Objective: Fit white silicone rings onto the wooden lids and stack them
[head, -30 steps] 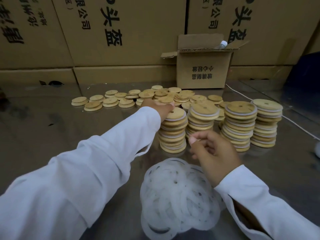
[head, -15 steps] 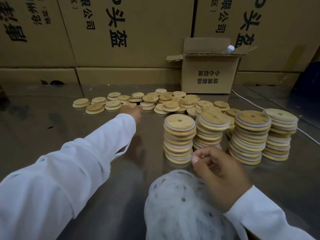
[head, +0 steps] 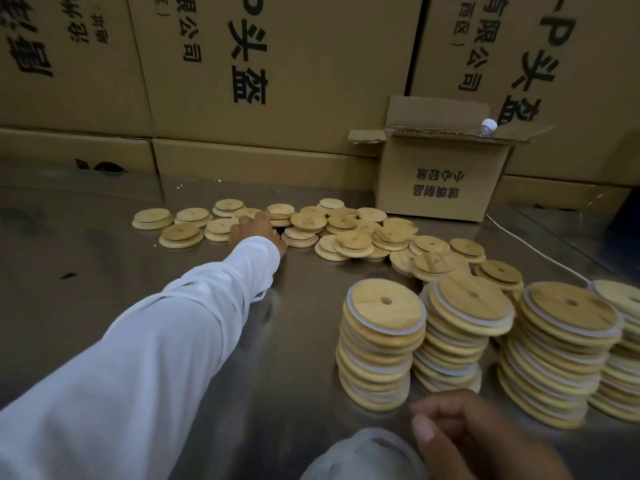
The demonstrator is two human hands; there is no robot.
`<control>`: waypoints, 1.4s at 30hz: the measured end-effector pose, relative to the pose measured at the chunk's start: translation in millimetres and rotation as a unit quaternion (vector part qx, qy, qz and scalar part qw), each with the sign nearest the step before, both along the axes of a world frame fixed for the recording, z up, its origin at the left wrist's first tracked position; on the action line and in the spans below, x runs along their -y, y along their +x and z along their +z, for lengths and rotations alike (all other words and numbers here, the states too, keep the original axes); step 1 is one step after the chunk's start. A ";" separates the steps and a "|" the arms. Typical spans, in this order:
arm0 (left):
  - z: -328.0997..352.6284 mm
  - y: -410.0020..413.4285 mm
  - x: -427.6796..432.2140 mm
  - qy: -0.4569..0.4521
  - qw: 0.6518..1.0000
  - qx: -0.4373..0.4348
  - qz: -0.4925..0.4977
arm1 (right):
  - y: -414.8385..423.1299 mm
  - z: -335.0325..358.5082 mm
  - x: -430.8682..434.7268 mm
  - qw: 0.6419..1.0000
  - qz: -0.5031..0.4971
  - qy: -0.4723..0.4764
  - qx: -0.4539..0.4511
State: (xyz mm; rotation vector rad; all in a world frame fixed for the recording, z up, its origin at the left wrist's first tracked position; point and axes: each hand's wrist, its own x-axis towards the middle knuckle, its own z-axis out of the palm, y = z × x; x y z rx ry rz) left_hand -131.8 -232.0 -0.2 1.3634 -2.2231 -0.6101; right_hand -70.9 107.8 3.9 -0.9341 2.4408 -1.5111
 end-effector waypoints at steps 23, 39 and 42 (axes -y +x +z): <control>86.1 114.7 -123.0 -0.135 0.930 -0.278 -0.197 | -0.6 2.0 -8.9 0.997 0.051 -0.036 -0.041; 15.4 171.5 -248.9 -0.097 0.884 -0.280 -0.361 | -8.4 11.4 -13.3 0.943 0.143 -0.187 0.233; 10.2 171.2 -250.1 -0.050 0.886 -0.279 -0.367 | -8.6 9.9 -14.2 0.949 0.162 -0.153 0.224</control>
